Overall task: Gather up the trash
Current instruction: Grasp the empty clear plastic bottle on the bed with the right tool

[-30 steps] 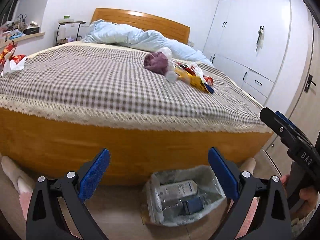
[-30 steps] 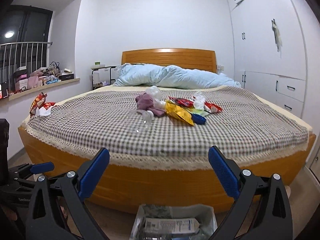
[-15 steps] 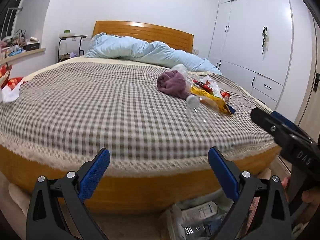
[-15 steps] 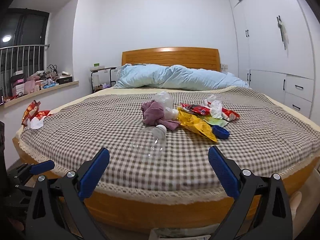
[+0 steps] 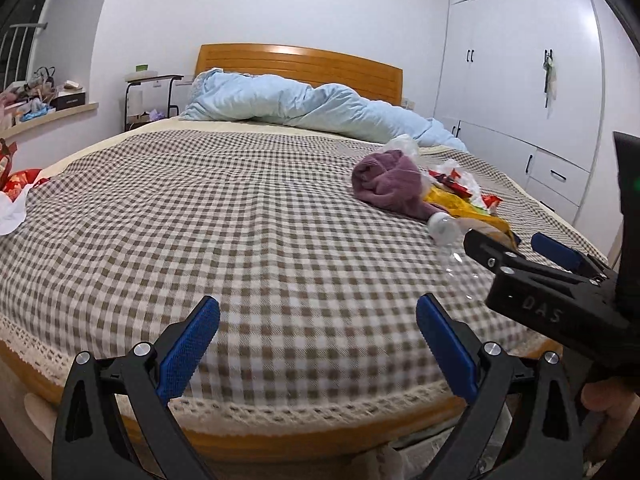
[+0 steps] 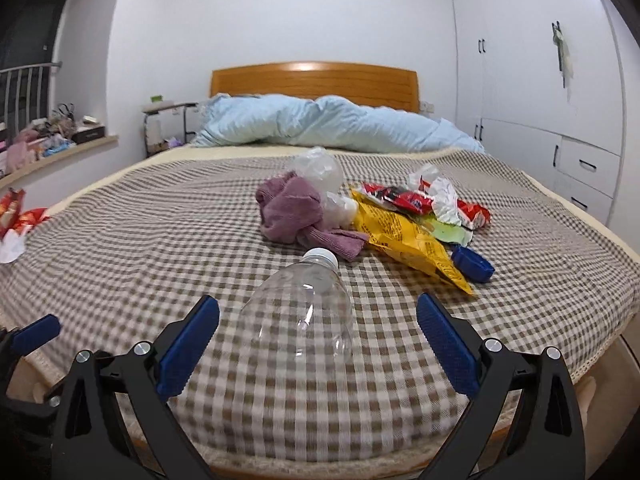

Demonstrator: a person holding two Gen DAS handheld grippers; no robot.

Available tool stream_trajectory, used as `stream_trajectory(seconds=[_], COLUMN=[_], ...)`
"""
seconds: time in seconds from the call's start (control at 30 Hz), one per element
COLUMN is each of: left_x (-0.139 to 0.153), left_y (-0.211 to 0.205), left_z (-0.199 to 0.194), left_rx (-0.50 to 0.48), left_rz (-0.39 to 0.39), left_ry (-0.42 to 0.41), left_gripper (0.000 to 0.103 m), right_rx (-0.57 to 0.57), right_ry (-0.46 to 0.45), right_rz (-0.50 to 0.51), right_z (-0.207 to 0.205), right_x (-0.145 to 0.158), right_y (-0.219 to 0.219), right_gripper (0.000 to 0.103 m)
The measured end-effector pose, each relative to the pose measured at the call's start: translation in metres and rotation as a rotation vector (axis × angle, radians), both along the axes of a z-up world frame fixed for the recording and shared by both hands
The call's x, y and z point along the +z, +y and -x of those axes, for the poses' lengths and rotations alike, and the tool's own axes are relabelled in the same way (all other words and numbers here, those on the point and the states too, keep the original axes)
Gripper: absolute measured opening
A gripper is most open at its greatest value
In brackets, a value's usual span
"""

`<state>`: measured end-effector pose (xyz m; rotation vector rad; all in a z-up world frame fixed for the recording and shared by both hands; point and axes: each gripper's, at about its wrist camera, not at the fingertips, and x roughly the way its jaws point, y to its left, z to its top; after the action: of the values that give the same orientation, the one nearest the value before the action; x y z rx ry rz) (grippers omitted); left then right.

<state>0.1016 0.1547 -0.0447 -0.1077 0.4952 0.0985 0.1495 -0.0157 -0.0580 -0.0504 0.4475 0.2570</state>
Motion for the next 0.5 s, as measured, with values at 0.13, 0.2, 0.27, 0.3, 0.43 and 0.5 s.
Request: stream_trajectory(seconds=[0.13,0.2,0.27,0.3,0.43,0.5], left_x=[-0.001,-0.003,-0.003,-0.004,-0.006,-0.006], left_y=[0.004,0.005,0.006,0.007,0.005,0.003], left_z=[-0.011,-0.014,-0.017,-0.019,-0.022,-0.022], left_rx=[-0.002,-0.001,0.001,0.000,-0.009,-0.015], left_rz=[-0.016,-0.013,-0.004,0.002,0.005,0.006], left_ry=[0.004,0.005,0.006,0.008,0.013,0.015], left_gripper=[0.095,0.095,0.095,0.095,0.095,0.095], right_rx=[-0.033,-0.050,-0.063,-0.065,-0.068,-0.071], right_ry=[0.027,0.036,0.050,0.059,0.095,0.120], right_rz=[0.014,0.019,0.020,0.016,-0.008,-0.017], right_z=[-0.013,-0.017,-0.021,-0.023,-0.029,-0.031], right_x=[-0.007,-0.010,-0.013,-0.015,-0.020,-0.022], right_y=[0.008,0.011,0.012,0.013,0.009,0.004], right_gripper=[0.095,0.095,0.095,0.095,0.074,0.060])
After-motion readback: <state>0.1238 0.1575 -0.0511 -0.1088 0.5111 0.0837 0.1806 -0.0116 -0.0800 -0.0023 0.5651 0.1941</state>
